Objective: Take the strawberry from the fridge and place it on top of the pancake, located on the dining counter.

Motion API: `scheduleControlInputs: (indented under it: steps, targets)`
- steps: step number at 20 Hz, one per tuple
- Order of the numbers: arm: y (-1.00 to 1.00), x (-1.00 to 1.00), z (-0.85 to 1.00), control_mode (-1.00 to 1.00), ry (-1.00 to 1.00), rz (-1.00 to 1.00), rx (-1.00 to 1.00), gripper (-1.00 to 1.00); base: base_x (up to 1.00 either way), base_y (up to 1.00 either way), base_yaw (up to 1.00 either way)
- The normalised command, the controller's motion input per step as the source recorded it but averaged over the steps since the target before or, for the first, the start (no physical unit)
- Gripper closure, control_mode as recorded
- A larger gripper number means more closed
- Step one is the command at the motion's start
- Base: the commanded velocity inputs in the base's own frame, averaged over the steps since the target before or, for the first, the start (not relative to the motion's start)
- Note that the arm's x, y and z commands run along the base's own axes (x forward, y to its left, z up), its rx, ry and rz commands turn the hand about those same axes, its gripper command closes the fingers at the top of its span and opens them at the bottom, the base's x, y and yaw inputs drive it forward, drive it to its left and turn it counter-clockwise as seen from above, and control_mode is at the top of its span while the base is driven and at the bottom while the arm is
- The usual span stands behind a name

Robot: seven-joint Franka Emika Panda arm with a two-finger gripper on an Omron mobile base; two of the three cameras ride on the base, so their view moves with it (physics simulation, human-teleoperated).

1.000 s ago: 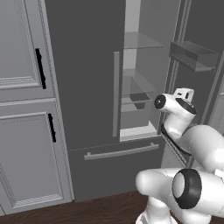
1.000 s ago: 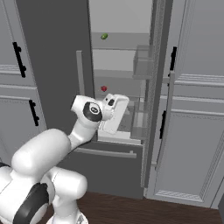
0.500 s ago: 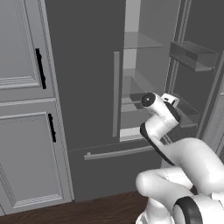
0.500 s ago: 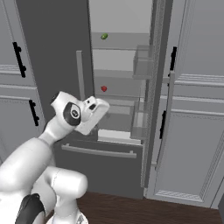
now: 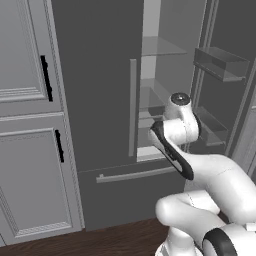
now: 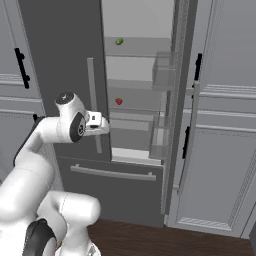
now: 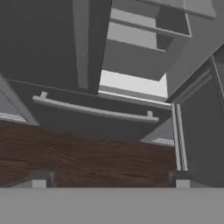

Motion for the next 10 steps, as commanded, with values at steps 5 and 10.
scheduleControlInputs:
  steps: [5, 10]
  targets:
    - [0.86, 0.0, 0.4, -1.0, -0.36, -0.1, 0.44, -1.0, 0.0, 0.0, 0.0]
    - [0.65, 0.04, 1.0, -1.0, -0.17, 0.05, -0.09, -1.0, 0.0, 0.0, 0.0]
